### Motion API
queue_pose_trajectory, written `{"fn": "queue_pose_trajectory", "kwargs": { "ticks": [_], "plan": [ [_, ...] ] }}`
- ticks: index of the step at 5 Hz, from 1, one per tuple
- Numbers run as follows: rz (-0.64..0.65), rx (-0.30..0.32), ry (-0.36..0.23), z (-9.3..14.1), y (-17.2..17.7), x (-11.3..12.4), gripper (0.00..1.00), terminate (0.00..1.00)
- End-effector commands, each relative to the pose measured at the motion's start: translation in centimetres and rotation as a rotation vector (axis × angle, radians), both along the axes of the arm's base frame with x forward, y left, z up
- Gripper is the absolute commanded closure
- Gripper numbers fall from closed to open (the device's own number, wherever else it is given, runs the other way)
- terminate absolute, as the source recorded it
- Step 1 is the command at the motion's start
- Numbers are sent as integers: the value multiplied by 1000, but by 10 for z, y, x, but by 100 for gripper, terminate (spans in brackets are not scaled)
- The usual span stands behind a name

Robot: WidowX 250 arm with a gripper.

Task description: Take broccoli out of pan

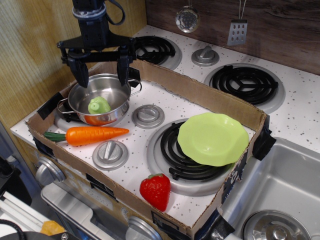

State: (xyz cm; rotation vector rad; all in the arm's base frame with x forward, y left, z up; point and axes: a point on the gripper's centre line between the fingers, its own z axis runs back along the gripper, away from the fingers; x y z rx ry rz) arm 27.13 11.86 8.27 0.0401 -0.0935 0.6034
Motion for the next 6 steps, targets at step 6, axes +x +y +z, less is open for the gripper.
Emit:
{"fn": "queue_pose_trajectory", "kwargs": {
  "ticks": [6],
  "plan": [
    [11,-61,-60,-50,31,-11,0,0]
  ]
}}
